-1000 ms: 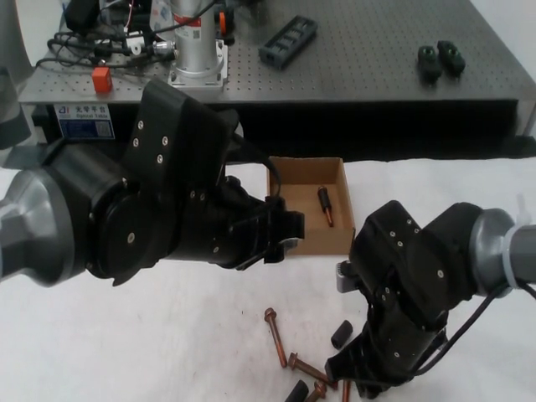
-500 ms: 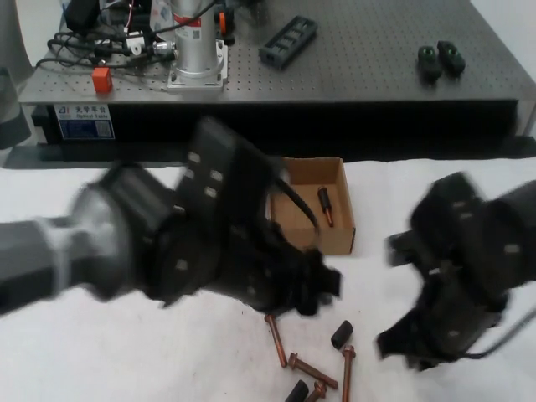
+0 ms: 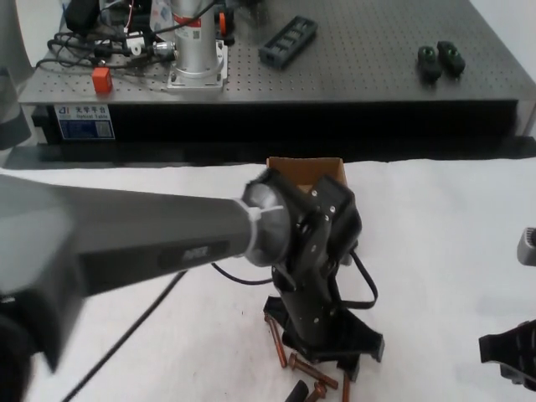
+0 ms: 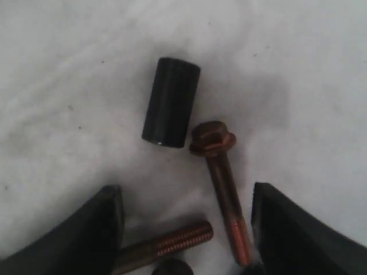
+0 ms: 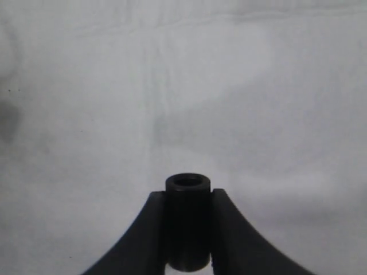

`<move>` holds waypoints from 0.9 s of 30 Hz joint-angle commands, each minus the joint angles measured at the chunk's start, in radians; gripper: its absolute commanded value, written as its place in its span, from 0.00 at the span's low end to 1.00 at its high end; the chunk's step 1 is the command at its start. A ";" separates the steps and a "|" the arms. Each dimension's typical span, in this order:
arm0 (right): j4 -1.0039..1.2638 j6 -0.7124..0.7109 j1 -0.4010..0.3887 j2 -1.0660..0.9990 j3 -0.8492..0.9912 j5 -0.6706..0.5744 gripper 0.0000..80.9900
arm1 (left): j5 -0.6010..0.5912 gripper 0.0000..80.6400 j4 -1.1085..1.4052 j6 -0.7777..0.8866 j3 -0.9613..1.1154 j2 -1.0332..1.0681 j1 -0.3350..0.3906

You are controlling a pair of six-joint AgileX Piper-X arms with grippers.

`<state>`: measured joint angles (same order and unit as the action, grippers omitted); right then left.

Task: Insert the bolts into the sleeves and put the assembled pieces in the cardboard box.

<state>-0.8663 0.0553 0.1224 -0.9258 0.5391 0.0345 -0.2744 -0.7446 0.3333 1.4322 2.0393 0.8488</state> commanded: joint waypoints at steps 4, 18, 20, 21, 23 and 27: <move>-0.002 -0.010 0.006 0.006 0.002 -0.015 0.05 | 0.013 0.52 0.001 -0.015 0.013 0.010 0.015; -0.004 -0.010 0.006 0.006 0.002 -0.015 0.05 | 0.019 0.28 0.020 -0.027 0.014 0.071 0.068; -0.004 -0.010 0.006 0.006 0.002 -0.015 0.05 | 0.030 0.11 0.020 -0.027 0.014 0.071 0.068; -0.004 -0.010 0.006 0.006 0.002 -0.015 0.05 | 0.030 0.00 0.024 -0.030 0.017 0.069 0.068; -0.004 -0.010 0.006 0.006 0.002 -0.015 0.05 | 0.027 0.00 0.024 -0.036 0.028 0.064 0.068; 0.026 -0.005 0.006 0.006 -0.001 -0.132 0.05 | 0.041 0.00 0.022 -0.036 0.048 0.009 0.062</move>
<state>-0.8570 0.0553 0.1224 -0.9260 0.5358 -0.0561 -0.2025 -0.7247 0.3074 1.4520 2.0095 0.8989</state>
